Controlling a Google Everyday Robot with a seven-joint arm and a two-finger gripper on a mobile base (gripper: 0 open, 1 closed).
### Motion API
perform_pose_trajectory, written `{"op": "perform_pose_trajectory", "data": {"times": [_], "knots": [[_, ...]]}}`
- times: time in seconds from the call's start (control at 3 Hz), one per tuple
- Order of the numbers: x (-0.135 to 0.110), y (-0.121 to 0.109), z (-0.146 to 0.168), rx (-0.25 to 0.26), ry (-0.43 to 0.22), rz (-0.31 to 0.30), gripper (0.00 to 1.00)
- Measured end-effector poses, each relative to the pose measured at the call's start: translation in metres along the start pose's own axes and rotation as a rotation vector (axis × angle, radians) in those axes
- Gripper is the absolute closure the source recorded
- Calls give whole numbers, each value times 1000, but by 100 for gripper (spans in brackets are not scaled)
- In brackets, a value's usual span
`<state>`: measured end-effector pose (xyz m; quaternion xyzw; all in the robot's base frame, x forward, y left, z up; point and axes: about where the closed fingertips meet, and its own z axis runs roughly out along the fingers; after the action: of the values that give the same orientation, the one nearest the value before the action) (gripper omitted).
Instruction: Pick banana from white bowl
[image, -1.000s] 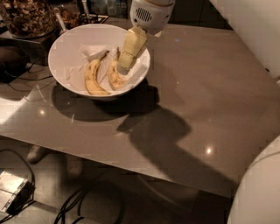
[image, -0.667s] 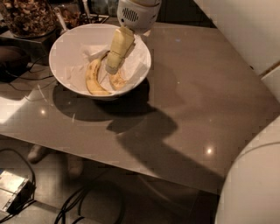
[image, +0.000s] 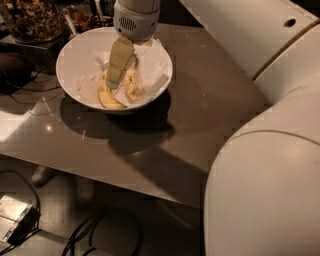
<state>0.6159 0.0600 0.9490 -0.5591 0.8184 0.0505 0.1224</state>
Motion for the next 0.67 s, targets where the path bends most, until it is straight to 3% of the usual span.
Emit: {"op": "perform_pose_trajectory", "data": {"times": [0.33,0.67], "knots": [[-3,-3,4,13,-16,23,0],[-7,-8,18,-32,-45,101,0]]}}
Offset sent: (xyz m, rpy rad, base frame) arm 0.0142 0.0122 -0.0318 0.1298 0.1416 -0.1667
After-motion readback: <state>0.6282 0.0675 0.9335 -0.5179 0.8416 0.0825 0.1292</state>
